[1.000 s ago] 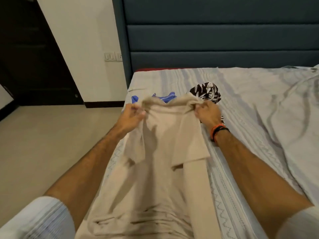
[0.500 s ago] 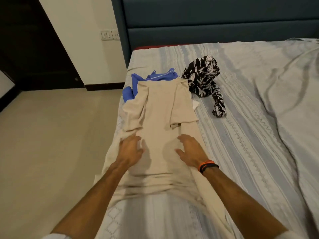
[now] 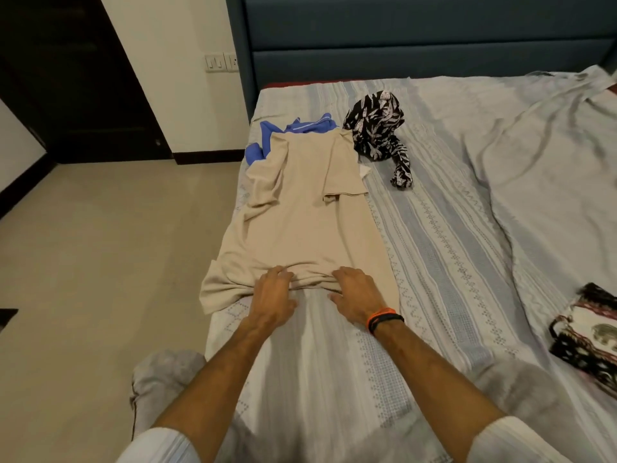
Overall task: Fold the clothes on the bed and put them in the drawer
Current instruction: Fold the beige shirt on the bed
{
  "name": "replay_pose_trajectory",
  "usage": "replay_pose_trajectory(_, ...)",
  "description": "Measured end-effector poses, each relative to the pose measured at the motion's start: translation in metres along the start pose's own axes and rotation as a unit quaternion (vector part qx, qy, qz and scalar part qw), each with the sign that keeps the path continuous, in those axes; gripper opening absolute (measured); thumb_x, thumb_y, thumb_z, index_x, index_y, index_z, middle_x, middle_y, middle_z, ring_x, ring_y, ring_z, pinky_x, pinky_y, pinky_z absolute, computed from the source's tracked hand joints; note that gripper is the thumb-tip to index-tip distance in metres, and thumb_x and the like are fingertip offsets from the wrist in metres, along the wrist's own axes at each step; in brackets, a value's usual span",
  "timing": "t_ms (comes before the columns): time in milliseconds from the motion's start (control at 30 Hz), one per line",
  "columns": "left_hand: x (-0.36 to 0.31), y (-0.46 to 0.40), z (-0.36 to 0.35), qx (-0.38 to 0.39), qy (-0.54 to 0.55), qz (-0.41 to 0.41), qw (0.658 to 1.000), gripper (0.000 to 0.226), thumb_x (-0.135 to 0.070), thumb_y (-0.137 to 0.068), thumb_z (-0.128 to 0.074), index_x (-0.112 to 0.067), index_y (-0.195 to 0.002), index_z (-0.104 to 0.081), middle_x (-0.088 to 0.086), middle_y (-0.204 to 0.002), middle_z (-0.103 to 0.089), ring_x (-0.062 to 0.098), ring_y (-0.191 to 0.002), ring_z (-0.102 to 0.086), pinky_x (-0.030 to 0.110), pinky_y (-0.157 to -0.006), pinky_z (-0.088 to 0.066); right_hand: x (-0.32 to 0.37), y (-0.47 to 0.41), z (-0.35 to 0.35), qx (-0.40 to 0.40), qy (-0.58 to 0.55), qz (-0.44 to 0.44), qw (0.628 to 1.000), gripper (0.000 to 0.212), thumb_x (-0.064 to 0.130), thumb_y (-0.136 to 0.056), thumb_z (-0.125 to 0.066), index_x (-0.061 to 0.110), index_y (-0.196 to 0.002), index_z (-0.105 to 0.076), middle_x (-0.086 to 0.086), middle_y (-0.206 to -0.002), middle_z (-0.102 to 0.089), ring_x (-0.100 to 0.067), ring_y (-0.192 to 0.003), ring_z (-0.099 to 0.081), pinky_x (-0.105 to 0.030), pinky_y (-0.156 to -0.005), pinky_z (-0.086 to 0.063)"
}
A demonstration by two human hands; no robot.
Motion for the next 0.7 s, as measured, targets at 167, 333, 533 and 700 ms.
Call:
replay_pose_trajectory(167, -0.007, 0.020, -0.010, -0.037, -0.058, -0.004, 0.998, 0.052, -0.029, -0.092, -0.065, -0.027, -0.141, -0.047, 0.004, -0.130, -0.052, 0.025, -0.119, -0.048, 0.036, -0.103, -0.034, -0.005, 0.025, -0.015, -0.035, 0.008, -0.012, 0.999, 0.046, 0.020, -0.096, -0.057, 0.010, -0.140, -0.045, -0.010, -0.141, -0.047, -0.030, -0.127, -0.046, -0.038, -0.107, -0.036)
replay_pose_trajectory(333, -0.021, 0.038, -0.022, -0.075, -0.047, -0.069, 0.994, 0.058, 0.004, -0.085, -0.056, -0.020, -0.137, -0.049, 0.006, -0.127, -0.053, 0.027, -0.114, -0.049, 0.034, -0.096, -0.038, 0.001, 0.041, -0.029, -0.106, 0.075, -0.046, 0.990, 0.036, -0.005, -0.069, -0.069, 0.005, -0.103, -0.063, -0.016, -0.107, -0.058, -0.034, -0.088, -0.059, -0.043, -0.076, -0.052)
replay_pose_trajectory(533, -0.022, 0.045, -0.053, -0.075, -0.032, -0.081, 0.993, 0.074, 0.003, -0.083, -0.055, -0.020, -0.151, -0.035, 0.002, -0.158, -0.031, 0.023, -0.140, -0.034, 0.037, -0.112, -0.025, 0.002, 0.043, -0.042, -0.143, 0.163, -0.024, 0.976, 0.034, 0.000, -0.069, -0.058, 0.006, -0.102, -0.067, -0.013, -0.097, -0.063, -0.032, -0.085, -0.061, -0.044, -0.078, -0.053)
replay_pose_trajectory(700, -0.021, 0.042, -0.055, -0.064, -0.040, -0.057, 0.996, 0.087, 0.000, -0.082, -0.058, -0.026, -0.156, -0.019, -0.006, -0.161, -0.019, 0.019, -0.141, -0.025, 0.034, -0.114, -0.020, -0.002, 0.043, -0.037, -0.125, 0.221, 0.001, 0.967, 0.041, 0.006, -0.065, -0.068, 0.008, -0.106, -0.068, -0.011, -0.098, -0.064, -0.030, -0.088, -0.060, -0.048, -0.081, -0.047)
Point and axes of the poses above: each hand's wrist, its own y-axis away from the middle knuckle, its own z-axis out of the back of the hand, x = y × z, the point moved 1 cm from there along -y, towards the middle knuckle
